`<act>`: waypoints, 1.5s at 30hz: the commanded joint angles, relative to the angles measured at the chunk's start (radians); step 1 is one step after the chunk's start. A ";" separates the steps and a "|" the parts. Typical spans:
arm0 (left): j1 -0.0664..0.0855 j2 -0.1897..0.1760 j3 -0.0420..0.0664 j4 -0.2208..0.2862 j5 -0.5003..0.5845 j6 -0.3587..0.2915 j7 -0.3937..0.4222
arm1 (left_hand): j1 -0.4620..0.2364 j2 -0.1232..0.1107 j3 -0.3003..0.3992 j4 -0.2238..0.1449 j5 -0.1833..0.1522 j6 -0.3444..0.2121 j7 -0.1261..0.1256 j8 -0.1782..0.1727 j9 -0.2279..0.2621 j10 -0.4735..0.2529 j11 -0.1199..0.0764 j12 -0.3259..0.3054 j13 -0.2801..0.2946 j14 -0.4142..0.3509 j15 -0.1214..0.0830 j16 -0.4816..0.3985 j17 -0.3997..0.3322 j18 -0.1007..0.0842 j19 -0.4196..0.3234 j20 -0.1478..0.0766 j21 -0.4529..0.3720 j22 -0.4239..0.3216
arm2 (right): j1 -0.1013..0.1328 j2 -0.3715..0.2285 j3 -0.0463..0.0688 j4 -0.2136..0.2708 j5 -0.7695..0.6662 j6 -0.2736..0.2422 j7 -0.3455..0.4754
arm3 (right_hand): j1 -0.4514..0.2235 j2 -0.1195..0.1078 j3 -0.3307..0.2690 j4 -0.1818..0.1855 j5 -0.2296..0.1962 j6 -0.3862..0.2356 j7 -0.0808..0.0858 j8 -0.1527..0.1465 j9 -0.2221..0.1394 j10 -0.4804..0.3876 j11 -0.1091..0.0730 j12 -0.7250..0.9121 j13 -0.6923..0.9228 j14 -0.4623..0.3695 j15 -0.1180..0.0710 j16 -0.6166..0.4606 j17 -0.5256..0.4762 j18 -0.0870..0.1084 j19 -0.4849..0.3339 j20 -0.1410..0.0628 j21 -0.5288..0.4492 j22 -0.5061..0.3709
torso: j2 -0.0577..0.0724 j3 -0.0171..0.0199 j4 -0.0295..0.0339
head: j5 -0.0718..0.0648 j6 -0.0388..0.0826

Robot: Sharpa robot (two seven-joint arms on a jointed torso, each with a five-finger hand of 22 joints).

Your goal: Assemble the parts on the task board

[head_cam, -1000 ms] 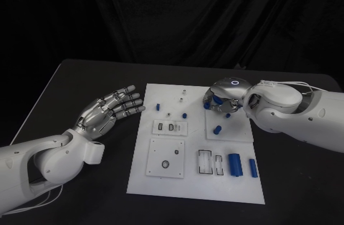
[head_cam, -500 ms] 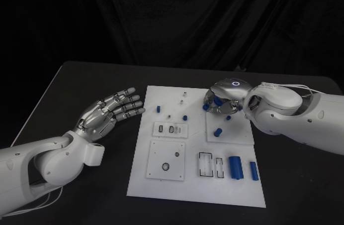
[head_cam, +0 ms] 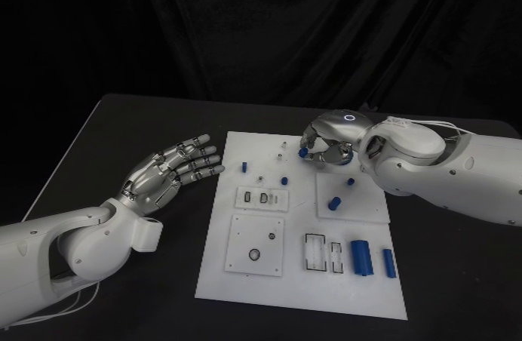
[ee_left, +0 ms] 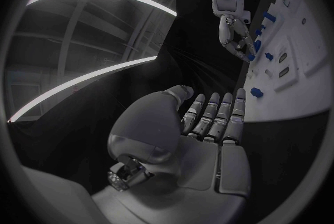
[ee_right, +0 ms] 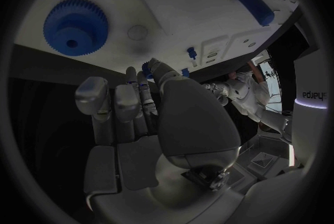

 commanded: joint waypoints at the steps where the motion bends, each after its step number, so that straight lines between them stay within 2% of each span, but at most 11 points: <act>1: 0.000 0.002 0.000 0.001 0.005 0.015 0.203 | -0.007 0.000 0.004 -0.002 -0.004 -0.001 0.004 -0.001 0.000 -0.002 0.007 0.003 -0.001 0.004 0.003 0.003 0.002 -0.020 -0.005 0.001 -0.006 -0.001 | 0.002 0.018 0.003 -0.022 0.018 -0.035 0.008 | -0.003 0.001 0.008 0.002 0.008 0.000 0.010 0.000 0.003 0.006 -0.001 0.001 0.000 0.007 -0.001 0.007 0.003 -0.012 0.008 0.002 0.005 0.003 | 0.001 0.0002 0.0008 | 0.002 0.001; 5: 0.000 0.005 0.000 -0.001 0.007 0.016 0.202 | -0.007 0.000 0.004 -0.002 -0.004 -0.001 0.004 -0.001 0.000 -0.002 0.007 0.003 -0.001 0.004 0.003 0.003 0.002 -0.020 -0.005 0.001 -0.006 -0.001 | 0.003 0.045 0.005 -0.050 0.020 -0.041 0.007 | -0.002 0.001 0.011 0.001 0.014 -0.001 0.011 -0.001 0.005 0.007 -0.001 0.000 0.000 0.008 -0.001 0.009 0.007 -0.013 0.009 0.001 0.006 0.005 | 0.001 0.0003 -0.0003 | 0.002 0.002; 8: 0.000 0.007 0.000 -0.002 0.007 0.016 0.203 | -0.007 0.000 0.004 -0.002 -0.004 -0.001 0.004 -0.001 0.000 -0.002 0.007 0.003 -0.001 0.004 0.003 0.003 0.002 -0.020 -0.005 0.001 -0.006 -0.001 | 0.003 0.060 0.007 -0.067 0.020 -0.042 0.007 | -0.002 0.000 0.014 0.001 0.018 -0.003 0.012 -0.003 0.006 0.005 0.000 -0.002 -0.001 0.009 -0.001 0.009 0.008 -0.013 0.010 0.001 0.007 0.006 | 0.001 0.0020 0.0001 | 0.002 0.002; 10: 0.000 0.008 0.000 -0.002 0.008 0.017 0.203 | -0.008 0.001 0.006 -0.002 -0.004 -0.001 0.004 -0.001 0.000 -0.002 0.007 0.003 -0.001 0.004 0.003 0.004 0.002 -0.020 -0.005 0.001 -0.006 -0.001 | 0.003 0.070 0.007 -0.078 0.020 -0.046 0.007 | -0.001 0.000 0.018 0.000 0.022 -0.007 0.014 -0.006 0.007 0.002 0.001 -0.005 -0.002 0.009 0.000 0.009 0.009 -0.013 0.009 0.001 0.007 0.006 | 0.002 0.0017 0.0014 | 0.001 0.002; 17: 0.000 0.011 0.000 -0.004 0.008 0.019 0.203 | -0.008 0.001 0.006 -0.002 -0.004 -0.001 0.004 -0.001 0.000 -0.002 0.007 0.003 -0.001 0.004 0.003 0.004 0.002 -0.020 -0.005 0.001 -0.006 -0.001 | 0.003 0.093 0.009 -0.108 0.021 -0.064 0.009 | 0.001 0.000 0.021 -0.001 0.025 -0.010 0.015 -0.008 0.008 0.000 0.002 -0.007 -0.003 0.009 0.000 0.008 0.009 -0.013 0.009 0.001 0.007 0.006 | 0.001 0.0010 -0.0017 | 0.002 -0.001; 23: 0.000 0.014 0.000 -0.010 0.009 0.020 0.203 | -0.008 0.001 0.006 -0.002 -0.004 -0.001 0.004 -0.001 0.000 -0.002 0.007 0.003 -0.001 0.004 0.003 0.004 0.002 -0.020 -0.005 0.001 -0.006 -0.001 | 0.003 0.103 0.011 -0.121 0.021 -0.072 0.011 | -0.001 0.001 0.023 0.001 0.026 -0.012 0.018 -0.010 0.008 0.000 0.003 -0.008 -0.003 0.009 0.001 0.009 0.010 -0.013 0.010 0.001 0.008 0.008 | 0.000 0.0004 -0.0031 | 0.005 -0.004; 27: 0.000 0.018 0.000 -0.013 0.010 0.024 0.203 | -0.008 0.002 0.008 -0.003 -0.004 -0.001 0.004 -0.001 0.000 -0.002 0.007 0.003 -0.001 0.003 0.003 0.005 0.002 -0.020 -0.005 0.001 -0.006 -0.002 | 0.003 0.112 0.011 -0.130 0.032 -0.069 0.018 | -0.005 0.002 0.024 0.003 0.026 -0.014 0.018 -0.011 0.009 -0.001 0.003 -0.009 -0.004 0.009 0.002 0.009 0.011 -0.013 0.010 0.002 0.008 0.009 | 0.000 0.0014 -0.0024 | 0.000 -0.006; 31: 0.000 0.021 0.000 -0.015 0.010 0.026 0.204 | -0.008 0.002 0.008 -0.003 -0.004 -0.001 0.004 -0.001 0.000 -0.002 0.007 0.003 -0.001 0.003 0.003 0.005 0.002 -0.020 -0.005 0.001 -0.006 -0.002 | 0.002 0.122 0.011 -0.138 0.039 -0.066 0.025 | -0.005 0.002 0.024 0.003 0.026 -0.015 0.019 -0.012 0.009 -0.001 0.003 -0.009 -0.004 0.009 0.002 0.009 0.012 -0.013 0.010 0.002 0.008 0.009 | 0.000 0.0006 -0.0006 | -0.003 -0.008; 40: -0.001 0.022 0.000 -0.018 0.010 0.027 0.203 | -0.010 0.003 0.010 -0.003 -0.004 -0.002 0.005 -0.002 0.000 -0.002 0.008 0.004 -0.001 0.003 0.003 0.005 0.002 -0.020 -0.005 0.001 -0.006 -0.002 | 0.002 0.138 0.012 -0.151 0.043 -0.049 0.031 | -0.008 0.001 0.025 0.005 0.024 -0.018 0.020 -0.014 0.010 -0.003 0.004 -0.011 -0.004 0.010 0.003 0.010 0.016 -0.014 0.010 0.003 0.009 0.012 | 0.001 0.0012 -0.0036 | -0.001 -0.011; 45: -0.001 0.023 0.000 -0.020 0.012 0.028 0.203 | -0.010 0.003 0.010 -0.003 -0.004 -0.002 0.005 -0.002 0.000 -0.002 0.008 0.004 -0.001 0.003 0.003 0.005 0.002 -0.020 -0.005 0.001 -0.006 -0.002 | 0.001 0.147 0.012 -0.158 0.043 -0.036 0.029 | -0.009 0.001 0.025 0.006 0.022 -0.018 0.020 -0.015 0.010 -0.003 0.004 -0.011 -0.004 0.010 0.003 0.010 0.017 -0.014 0.011 0.003 0.009 0.013 | 0.001 0.0019 -0.0016 | -0.005 -0.012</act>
